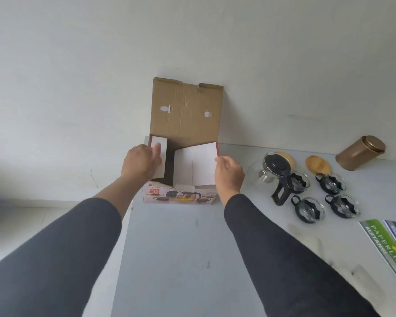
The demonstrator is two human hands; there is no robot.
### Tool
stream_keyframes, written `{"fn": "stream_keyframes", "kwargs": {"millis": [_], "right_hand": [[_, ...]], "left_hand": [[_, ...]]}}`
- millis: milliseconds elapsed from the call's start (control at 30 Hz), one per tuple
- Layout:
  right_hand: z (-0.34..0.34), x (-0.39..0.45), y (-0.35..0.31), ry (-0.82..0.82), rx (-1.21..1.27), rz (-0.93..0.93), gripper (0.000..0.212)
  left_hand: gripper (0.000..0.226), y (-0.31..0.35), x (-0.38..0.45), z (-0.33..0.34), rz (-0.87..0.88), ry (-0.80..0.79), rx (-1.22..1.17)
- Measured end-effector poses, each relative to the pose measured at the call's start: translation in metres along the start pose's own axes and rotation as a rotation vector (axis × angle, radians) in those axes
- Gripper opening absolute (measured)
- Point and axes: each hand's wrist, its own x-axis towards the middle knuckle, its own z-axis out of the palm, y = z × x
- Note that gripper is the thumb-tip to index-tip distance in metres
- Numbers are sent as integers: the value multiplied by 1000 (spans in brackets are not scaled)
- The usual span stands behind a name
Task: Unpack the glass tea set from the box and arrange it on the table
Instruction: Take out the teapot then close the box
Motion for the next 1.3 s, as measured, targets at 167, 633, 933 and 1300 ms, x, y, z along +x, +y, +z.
{"fn": "stream_keyframes", "kwargs": {"millis": [167,633,933,1300], "right_hand": [[12,53,-22,-133,-26,78,14],[25,110,-62,-266,371,134,55],[-4,67,-44,-93,392,104,33],[-25,-2,20,-75,96,12,44]], "left_hand": [[53,16,44,-3,-297,-52,-311],[82,41,85,-13,-560,-96,-919],[77,20,38,-33,-367,-81,-917],[46,-38,-41,-22,123,-141,-333]]}}
